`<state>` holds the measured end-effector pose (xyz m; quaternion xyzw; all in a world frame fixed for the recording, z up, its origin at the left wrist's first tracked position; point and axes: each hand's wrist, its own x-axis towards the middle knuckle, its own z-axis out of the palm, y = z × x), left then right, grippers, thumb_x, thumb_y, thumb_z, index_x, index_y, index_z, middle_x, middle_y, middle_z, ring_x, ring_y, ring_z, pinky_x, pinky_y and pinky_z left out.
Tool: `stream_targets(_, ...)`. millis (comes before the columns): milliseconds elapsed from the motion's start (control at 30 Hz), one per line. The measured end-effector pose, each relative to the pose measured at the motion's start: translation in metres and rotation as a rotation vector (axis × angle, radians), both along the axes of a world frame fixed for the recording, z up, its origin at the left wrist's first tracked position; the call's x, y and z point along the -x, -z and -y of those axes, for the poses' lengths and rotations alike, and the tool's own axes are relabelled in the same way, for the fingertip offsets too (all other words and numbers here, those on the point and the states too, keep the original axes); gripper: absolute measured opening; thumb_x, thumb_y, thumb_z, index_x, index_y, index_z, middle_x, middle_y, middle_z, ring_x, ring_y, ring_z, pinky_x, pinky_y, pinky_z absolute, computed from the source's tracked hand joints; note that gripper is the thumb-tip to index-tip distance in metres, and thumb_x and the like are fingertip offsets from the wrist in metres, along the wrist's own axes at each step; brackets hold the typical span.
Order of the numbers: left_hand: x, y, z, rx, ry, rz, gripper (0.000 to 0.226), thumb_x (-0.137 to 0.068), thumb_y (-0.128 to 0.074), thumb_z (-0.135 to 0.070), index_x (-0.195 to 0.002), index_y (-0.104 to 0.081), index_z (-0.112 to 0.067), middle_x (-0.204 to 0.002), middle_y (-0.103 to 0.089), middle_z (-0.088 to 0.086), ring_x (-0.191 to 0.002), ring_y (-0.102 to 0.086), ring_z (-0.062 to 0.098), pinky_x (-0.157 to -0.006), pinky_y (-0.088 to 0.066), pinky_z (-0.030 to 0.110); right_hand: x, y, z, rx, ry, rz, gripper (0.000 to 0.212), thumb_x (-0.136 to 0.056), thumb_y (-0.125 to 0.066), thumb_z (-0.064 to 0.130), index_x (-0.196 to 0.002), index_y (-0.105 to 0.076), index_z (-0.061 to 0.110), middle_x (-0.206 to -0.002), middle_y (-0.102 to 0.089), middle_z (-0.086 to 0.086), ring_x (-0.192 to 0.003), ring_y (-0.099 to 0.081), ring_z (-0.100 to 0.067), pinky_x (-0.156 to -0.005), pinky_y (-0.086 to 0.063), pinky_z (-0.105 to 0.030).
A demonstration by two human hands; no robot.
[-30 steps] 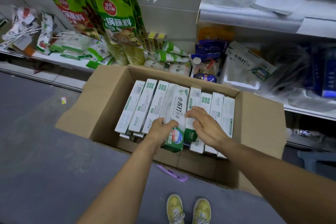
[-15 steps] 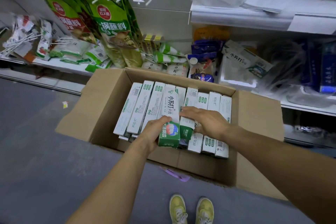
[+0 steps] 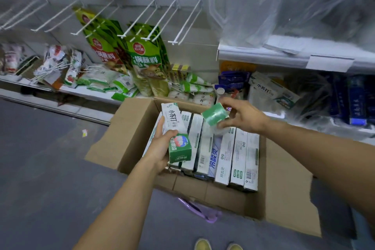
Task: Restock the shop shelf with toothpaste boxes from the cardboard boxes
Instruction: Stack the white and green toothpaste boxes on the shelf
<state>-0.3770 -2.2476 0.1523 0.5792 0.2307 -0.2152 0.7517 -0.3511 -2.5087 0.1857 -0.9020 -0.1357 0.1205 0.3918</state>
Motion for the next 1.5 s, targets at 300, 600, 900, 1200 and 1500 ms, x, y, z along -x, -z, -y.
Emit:
stream_targets(300,0.014,-0.075,0.017,-0.295,0.253,0.303,0.017,-0.087,-0.070,-0.015,-0.101,-0.068,-0.024,-0.095,-0.073,0.009,-0.116,-0.058,0.022,-0.101,-0.043,0.037,0.001,-0.104,-0.009,-0.310,0.206,-0.081,0.035,-0.078,-0.075,0.037,-0.098,-0.067,0.010,-0.091,-0.073,-0.004,-0.079,-0.069,-0.015,-0.062,-0.055,-0.027)
stream_targets(600,0.032,-0.152,0.050,-0.063,0.444,0.393,0.062,-0.065,-0.084,-0.038,-0.120,-0.059,-0.023,-0.111,-0.072,0.006,-0.100,-0.070,0.028,-0.094,-0.052,0.046,0.027,-0.194,-0.040,-0.115,0.107,0.012,0.043,-0.081,-0.068,0.051,-0.074,-0.073,0.009,-0.060,-0.064,0.002,-0.052,-0.054,-0.008,-0.051,-0.039,-0.020)
stream_targets(900,0.037,-0.218,0.056,0.160,0.212,0.442,0.031,-0.084,-0.071,-0.019,-0.114,-0.061,-0.021,-0.105,-0.073,0.013,-0.089,-0.072,0.029,-0.074,-0.060,0.043,0.077,-0.242,-0.022,0.086,0.074,0.002,0.067,-0.073,-0.081,0.026,-0.128,-0.042,0.026,-0.104,-0.063,0.005,-0.090,-0.065,-0.012,-0.073,-0.052,-0.018)
stream_targets(1200,0.030,-0.313,0.062,0.053,0.162,0.670,0.051,-0.076,-0.075,-0.033,-0.122,-0.055,-0.020,-0.101,-0.071,0.013,-0.070,-0.072,0.025,-0.058,-0.059,0.040,0.098,-0.313,0.007,0.064,0.290,0.434,0.052,-0.066,-0.077,0.031,-0.112,-0.052,0.027,-0.101,-0.063,0.009,-0.088,-0.064,-0.010,-0.073,-0.058,-0.036)
stream_targets(1500,-0.005,-0.386,0.088,-0.054,0.127,0.849,0.024,-0.094,-0.061,-0.018,-0.112,-0.059,-0.034,-0.116,-0.064,0.011,-0.059,-0.070,0.015,-0.047,-0.053,0.029,0.086,-0.397,0.079,0.425,0.451,0.609,0.050,-0.065,-0.075,0.046,-0.109,-0.053,0.040,-0.093,-0.058,0.021,-0.083,-0.057,-0.011,-0.075,-0.044,-0.031)
